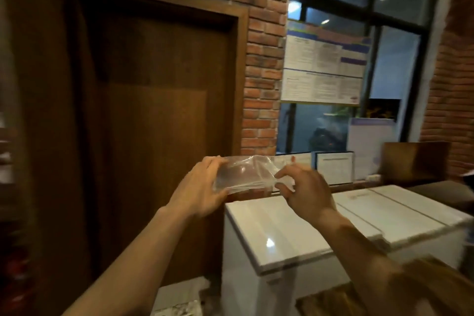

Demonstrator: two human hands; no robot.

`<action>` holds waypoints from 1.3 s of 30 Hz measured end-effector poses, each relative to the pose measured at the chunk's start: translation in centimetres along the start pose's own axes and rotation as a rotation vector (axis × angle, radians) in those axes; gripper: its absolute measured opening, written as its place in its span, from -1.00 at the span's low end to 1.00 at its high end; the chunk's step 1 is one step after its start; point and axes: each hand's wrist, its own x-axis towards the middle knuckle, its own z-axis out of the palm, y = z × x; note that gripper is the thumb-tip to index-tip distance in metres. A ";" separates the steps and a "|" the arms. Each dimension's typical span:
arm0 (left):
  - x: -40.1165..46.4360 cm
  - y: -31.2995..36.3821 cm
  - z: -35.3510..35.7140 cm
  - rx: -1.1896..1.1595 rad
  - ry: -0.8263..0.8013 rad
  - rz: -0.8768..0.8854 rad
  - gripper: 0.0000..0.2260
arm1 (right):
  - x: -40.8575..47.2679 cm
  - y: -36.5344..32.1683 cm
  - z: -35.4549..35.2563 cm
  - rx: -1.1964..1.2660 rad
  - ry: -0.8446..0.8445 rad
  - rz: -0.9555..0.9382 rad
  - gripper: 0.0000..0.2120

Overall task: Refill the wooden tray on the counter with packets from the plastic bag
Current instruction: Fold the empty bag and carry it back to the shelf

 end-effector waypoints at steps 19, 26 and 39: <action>-3.9 -3.0 -0.9 0.286 0.043 -0.356 -0.36 | 4.4 -0.4 11.4 0.374 -0.091 -0.269 -0.77; -6.0 -6.1 3.8 0.275 -0.081 -0.375 -0.34 | 1.8 2.0 15.4 0.277 -0.141 -0.254 -0.88; -18.2 -15.5 17.1 0.126 -0.320 -0.618 -0.42 | -11.3 5.5 28.9 0.138 -0.608 -0.070 -0.89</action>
